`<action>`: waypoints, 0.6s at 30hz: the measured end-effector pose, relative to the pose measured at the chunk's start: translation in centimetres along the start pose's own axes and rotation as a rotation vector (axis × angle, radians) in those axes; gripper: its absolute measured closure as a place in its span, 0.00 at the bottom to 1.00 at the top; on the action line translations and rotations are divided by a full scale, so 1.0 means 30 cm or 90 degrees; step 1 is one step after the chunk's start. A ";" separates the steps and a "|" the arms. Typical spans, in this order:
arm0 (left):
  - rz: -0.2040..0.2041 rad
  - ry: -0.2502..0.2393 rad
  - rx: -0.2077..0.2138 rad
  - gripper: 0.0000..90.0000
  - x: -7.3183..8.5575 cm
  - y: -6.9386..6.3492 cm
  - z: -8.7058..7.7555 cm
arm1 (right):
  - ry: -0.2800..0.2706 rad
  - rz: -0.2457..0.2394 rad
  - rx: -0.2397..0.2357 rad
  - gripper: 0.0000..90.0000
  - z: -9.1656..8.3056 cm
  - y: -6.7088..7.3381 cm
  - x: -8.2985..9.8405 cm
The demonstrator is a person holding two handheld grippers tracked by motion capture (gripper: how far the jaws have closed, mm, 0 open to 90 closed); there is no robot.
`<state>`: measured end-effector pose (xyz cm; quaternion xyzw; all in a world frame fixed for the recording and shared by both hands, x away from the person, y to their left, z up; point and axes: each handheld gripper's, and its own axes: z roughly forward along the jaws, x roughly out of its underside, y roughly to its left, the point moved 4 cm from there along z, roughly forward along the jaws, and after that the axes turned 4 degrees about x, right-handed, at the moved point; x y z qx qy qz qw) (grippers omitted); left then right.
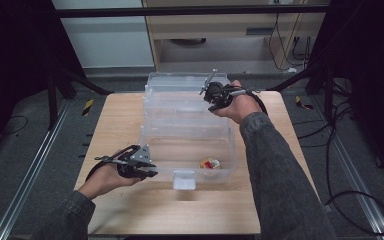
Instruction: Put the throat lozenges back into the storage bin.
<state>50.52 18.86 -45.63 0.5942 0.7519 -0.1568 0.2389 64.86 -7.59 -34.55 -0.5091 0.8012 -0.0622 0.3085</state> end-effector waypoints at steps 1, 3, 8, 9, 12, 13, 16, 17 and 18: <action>-0.001 -0.001 0.001 0.82 -0.002 -0.001 0.001 | 0.000 0.001 0.000 0.76 0.000 -0.001 0.001; -0.001 -0.003 0.003 0.83 -0.006 -0.004 0.004 | 0.000 0.001 0.000 0.76 0.001 -0.003 0.002; 0.002 0.000 0.004 0.83 -0.007 -0.003 0.005 | -0.002 0.000 0.000 0.76 0.000 -0.003 0.004; 0.002 0.002 0.003 0.83 -0.007 -0.004 0.005 | -0.002 0.000 0.000 0.76 -0.001 -0.003 0.004; 0.009 0.010 -0.002 0.83 -0.011 -0.006 0.006 | -0.002 -0.001 0.001 0.77 -0.001 0.000 0.003; 0.014 0.018 -0.003 0.83 -0.012 -0.006 0.006 | -0.001 0.001 0.001 0.77 -0.001 0.000 0.002; 0.016 0.021 -0.003 0.84 -0.013 -0.005 0.006 | -0.002 0.001 -0.001 0.77 0.001 -0.001 0.001; 0.016 0.020 -0.003 0.84 -0.013 -0.005 0.006 | -0.002 0.003 -0.002 0.77 0.001 -0.001 0.001; 0.016 0.020 -0.003 0.84 -0.013 -0.005 0.006 | -0.002 0.003 -0.002 0.77 0.001 -0.001 0.001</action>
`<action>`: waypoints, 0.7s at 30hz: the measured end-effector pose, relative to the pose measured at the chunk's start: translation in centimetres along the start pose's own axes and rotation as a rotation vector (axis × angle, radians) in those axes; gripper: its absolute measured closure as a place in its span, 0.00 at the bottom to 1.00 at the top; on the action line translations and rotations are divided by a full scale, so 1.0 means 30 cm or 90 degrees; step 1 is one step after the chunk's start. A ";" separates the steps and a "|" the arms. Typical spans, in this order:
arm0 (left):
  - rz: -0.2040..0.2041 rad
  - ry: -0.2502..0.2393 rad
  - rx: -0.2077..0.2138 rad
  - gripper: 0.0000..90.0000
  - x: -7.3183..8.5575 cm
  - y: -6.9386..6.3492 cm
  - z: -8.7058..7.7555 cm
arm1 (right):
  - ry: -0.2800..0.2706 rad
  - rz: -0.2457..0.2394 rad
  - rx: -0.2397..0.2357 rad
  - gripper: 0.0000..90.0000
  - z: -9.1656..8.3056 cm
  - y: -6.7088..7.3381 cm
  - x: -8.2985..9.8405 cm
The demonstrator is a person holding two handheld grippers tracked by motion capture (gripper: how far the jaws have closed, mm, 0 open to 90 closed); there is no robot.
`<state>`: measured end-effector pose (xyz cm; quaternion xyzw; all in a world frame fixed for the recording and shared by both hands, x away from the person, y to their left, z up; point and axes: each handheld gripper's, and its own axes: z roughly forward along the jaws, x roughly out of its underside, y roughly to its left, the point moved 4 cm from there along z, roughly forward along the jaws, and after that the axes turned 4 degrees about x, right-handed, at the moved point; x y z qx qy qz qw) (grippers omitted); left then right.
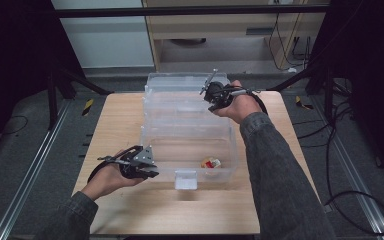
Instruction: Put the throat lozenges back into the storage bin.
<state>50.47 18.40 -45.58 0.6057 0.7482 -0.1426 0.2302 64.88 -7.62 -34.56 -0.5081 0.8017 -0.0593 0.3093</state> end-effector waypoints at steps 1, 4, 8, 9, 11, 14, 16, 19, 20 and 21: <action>0.001 0.000 -0.001 0.84 0.000 0.000 0.000 | 0.000 0.000 0.000 0.77 0.000 0.000 0.000; 0.001 0.005 -0.005 0.84 -0.002 -0.001 0.000 | -0.003 -0.003 -0.002 0.79 -0.003 0.002 0.001; -0.001 0.004 -0.004 0.84 -0.002 -0.002 0.001 | -0.006 -0.010 -0.005 0.80 -0.005 0.003 0.001; -0.002 0.004 -0.004 0.84 -0.003 -0.002 0.001 | -0.007 -0.011 -0.005 0.81 -0.005 0.003 0.001; -0.003 0.004 -0.004 0.84 -0.003 -0.002 0.001 | -0.007 -0.011 -0.006 0.81 -0.005 0.004 0.001; -0.004 0.003 -0.006 0.84 -0.002 -0.002 0.001 | -0.005 -0.017 -0.011 0.83 -0.009 0.005 -0.001; -0.007 0.001 -0.007 0.84 -0.002 -0.003 0.001 | -0.002 -0.022 -0.015 0.84 -0.013 0.006 -0.002; -0.007 0.002 -0.010 0.83 -0.003 -0.004 0.001 | 0.000 -0.029 -0.020 0.86 -0.019 0.009 -0.005; -0.008 0.002 -0.012 0.83 -0.003 -0.004 0.001 | 0.001 -0.031 -0.021 0.86 -0.021 0.010 -0.006; -0.009 0.002 -0.012 0.83 -0.004 -0.005 0.001 | 0.002 -0.034 -0.022 0.87 -0.023 0.011 -0.007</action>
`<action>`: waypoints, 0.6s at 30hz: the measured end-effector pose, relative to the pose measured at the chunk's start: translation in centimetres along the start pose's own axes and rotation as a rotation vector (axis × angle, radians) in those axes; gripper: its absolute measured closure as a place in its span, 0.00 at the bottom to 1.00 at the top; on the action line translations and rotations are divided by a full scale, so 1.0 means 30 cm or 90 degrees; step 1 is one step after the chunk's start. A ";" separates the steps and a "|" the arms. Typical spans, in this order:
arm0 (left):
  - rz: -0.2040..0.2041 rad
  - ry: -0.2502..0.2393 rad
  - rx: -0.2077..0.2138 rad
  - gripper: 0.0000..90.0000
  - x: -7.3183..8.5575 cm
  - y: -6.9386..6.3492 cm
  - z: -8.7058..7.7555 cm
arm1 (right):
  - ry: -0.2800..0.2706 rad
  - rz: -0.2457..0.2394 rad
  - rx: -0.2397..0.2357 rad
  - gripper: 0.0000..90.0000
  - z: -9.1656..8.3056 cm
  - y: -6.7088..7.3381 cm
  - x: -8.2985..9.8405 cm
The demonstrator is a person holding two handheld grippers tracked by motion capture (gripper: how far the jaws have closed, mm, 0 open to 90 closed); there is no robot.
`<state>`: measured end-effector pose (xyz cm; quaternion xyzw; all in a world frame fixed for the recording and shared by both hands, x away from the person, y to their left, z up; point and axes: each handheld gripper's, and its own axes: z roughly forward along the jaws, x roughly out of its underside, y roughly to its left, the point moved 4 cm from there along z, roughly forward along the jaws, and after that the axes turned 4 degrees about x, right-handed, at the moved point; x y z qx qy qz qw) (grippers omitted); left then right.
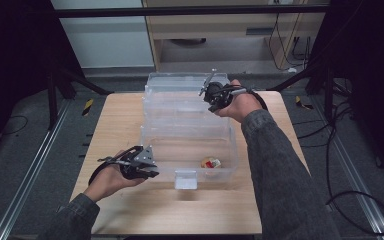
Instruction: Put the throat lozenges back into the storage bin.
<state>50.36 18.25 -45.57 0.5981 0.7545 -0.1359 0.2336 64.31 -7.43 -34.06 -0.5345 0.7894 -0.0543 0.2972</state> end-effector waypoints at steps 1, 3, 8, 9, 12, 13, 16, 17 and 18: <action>-0.001 0.000 -0.001 0.83 0.000 0.000 0.000 | 0.002 -0.002 0.000 0.87 -0.002 0.001 -0.001; -0.002 0.001 -0.003 0.83 -0.001 -0.001 0.000 | 0.005 -0.006 -0.002 0.88 -0.005 0.005 -0.004; -0.004 0.000 -0.007 0.83 0.000 -0.003 0.000 | 0.009 -0.012 -0.010 0.90 -0.014 0.010 -0.004; -0.005 -0.001 -0.007 0.83 0.000 -0.003 0.000 | 0.009 -0.012 -0.011 0.90 -0.016 0.010 -0.003; -0.008 -0.004 -0.008 0.82 0.000 -0.004 0.000 | 0.003 -0.012 -0.013 0.90 -0.019 0.013 -0.001; -0.008 -0.004 -0.008 0.82 0.000 -0.004 0.000 | 0.002 -0.012 -0.013 0.90 -0.020 0.014 -0.001; -0.010 -0.005 -0.009 0.82 -0.001 -0.004 0.000 | -0.001 -0.013 -0.015 0.91 -0.026 0.018 0.000; -0.010 -0.005 -0.009 0.82 -0.001 -0.005 0.000 | -0.001 -0.013 -0.016 0.91 -0.027 0.019 0.000; -0.011 -0.006 -0.009 0.82 0.000 -0.005 0.000 | -0.003 -0.014 -0.017 0.91 -0.029 0.020 0.001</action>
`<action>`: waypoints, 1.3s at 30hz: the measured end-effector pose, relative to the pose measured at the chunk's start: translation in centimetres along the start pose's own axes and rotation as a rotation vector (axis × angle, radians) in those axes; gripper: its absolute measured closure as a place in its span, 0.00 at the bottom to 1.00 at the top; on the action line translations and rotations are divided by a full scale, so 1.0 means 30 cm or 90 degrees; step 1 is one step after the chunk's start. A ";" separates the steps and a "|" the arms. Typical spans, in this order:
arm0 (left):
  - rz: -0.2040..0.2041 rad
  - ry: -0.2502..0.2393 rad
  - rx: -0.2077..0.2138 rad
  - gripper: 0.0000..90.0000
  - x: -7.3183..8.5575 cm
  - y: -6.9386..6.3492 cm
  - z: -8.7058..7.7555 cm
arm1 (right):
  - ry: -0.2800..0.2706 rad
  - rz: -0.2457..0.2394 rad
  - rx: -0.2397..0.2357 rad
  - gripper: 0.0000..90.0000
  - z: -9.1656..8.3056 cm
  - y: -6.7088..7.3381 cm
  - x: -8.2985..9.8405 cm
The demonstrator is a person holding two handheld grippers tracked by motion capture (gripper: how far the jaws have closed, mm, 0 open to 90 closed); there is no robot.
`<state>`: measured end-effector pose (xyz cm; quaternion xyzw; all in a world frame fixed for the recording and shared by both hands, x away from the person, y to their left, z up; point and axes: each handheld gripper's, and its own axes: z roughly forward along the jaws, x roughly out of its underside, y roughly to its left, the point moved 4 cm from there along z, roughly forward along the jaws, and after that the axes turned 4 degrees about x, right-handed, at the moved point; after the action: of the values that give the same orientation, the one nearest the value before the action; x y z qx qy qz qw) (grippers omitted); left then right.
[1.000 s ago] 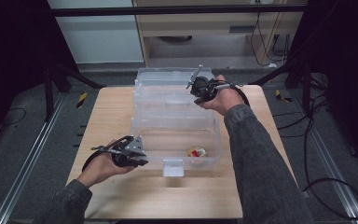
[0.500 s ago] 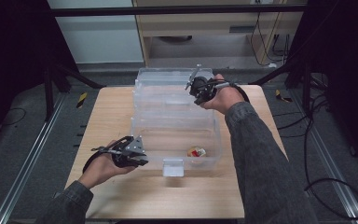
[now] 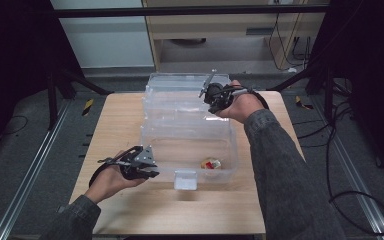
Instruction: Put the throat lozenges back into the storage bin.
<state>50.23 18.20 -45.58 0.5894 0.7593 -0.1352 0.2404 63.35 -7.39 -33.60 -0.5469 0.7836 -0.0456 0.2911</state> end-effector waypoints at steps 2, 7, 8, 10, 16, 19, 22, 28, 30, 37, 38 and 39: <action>-0.001 -0.002 0.000 0.82 0.000 0.000 0.000 | -0.002 -0.001 0.000 0.91 -0.003 0.002 0.002; -0.005 -0.001 -0.001 0.81 -0.001 -0.001 0.000 | -0.010 -0.002 -0.001 0.91 -0.009 0.010 0.005; -0.005 0.001 -0.005 0.81 -0.001 -0.002 0.000 | -0.012 -0.001 0.000 0.91 -0.014 0.014 0.006; -0.005 0.000 -0.006 0.81 -0.002 -0.002 0.000 | -0.015 -0.002 -0.001 0.92 -0.019 0.018 0.008; -0.004 -0.001 -0.006 0.81 -0.002 -0.004 0.000 | -0.028 -0.005 -0.004 0.92 -0.035 0.035 0.014; -0.004 0.000 -0.006 0.81 -0.002 -0.004 0.000 | -0.032 -0.007 -0.003 0.92 -0.041 0.040 0.017; -0.005 0.000 -0.008 0.81 -0.003 -0.005 -0.001 | -0.039 -0.006 -0.004 0.92 -0.051 0.053 0.022; -0.004 -0.001 -0.010 0.81 -0.003 -0.007 -0.001 | -0.041 -0.007 -0.003 0.92 -0.057 0.060 0.028; -0.003 -0.001 -0.011 0.80 -0.003 -0.007 -0.001 | -0.042 -0.006 -0.002 0.92 -0.058 0.062 0.027; -0.003 -0.001 -0.013 0.80 -0.004 -0.008 -0.002 | -0.045 -0.007 -0.003 0.92 -0.063 0.069 0.030; -0.003 -0.002 -0.012 0.80 -0.004 -0.008 -0.001 | -0.049 -0.007 -0.003 0.92 -0.065 0.073 0.030; -0.003 -0.002 -0.012 0.80 -0.004 -0.008 -0.001 | -0.049 -0.007 -0.003 0.92 -0.065 0.073 0.030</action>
<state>50.00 18.05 -45.50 0.5853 0.7613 -0.1295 0.2471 60.34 -7.81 -33.21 -0.5535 0.7689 -0.0244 0.3192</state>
